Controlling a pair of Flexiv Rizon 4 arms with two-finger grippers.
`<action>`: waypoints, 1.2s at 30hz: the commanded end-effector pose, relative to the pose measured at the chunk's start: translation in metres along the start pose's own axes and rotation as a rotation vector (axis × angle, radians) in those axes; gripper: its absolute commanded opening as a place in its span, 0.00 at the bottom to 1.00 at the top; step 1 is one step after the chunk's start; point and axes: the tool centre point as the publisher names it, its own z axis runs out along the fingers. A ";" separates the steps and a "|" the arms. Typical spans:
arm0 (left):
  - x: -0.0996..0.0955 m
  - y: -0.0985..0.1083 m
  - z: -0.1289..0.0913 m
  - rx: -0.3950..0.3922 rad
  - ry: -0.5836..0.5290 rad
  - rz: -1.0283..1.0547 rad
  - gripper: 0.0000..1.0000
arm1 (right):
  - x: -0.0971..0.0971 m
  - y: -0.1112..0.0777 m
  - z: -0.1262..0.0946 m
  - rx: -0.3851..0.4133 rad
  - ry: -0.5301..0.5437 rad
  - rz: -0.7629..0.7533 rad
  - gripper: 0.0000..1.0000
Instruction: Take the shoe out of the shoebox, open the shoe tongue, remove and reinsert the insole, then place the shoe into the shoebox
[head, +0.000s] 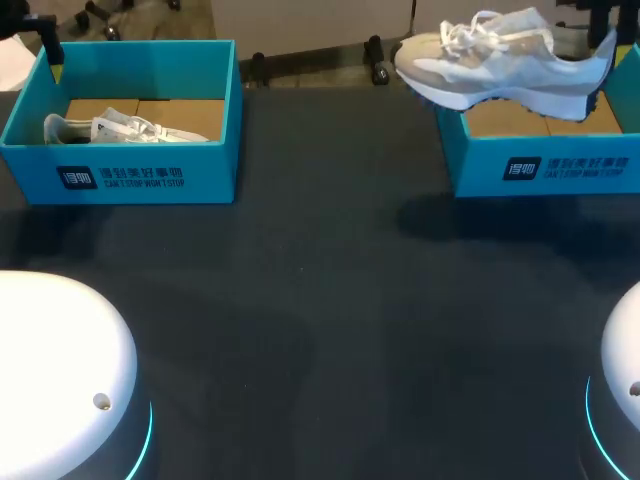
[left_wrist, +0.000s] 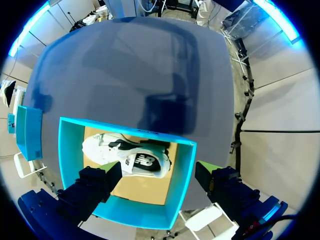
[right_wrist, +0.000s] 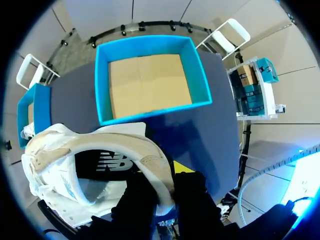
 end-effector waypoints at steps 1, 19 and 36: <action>0.000 -0.002 0.000 -0.004 0.002 -0.001 1.00 | 0.009 -0.030 -0.005 -0.042 -0.003 0.007 0.00; 0.000 -0.002 0.000 -0.004 0.002 -0.001 1.00 | 0.061 -0.130 -0.007 -0.029 -0.041 0.027 0.00; 0.000 -0.002 0.000 -0.004 0.002 -0.001 1.00 | 0.108 -0.208 0.008 -0.048 -0.069 -0.001 0.00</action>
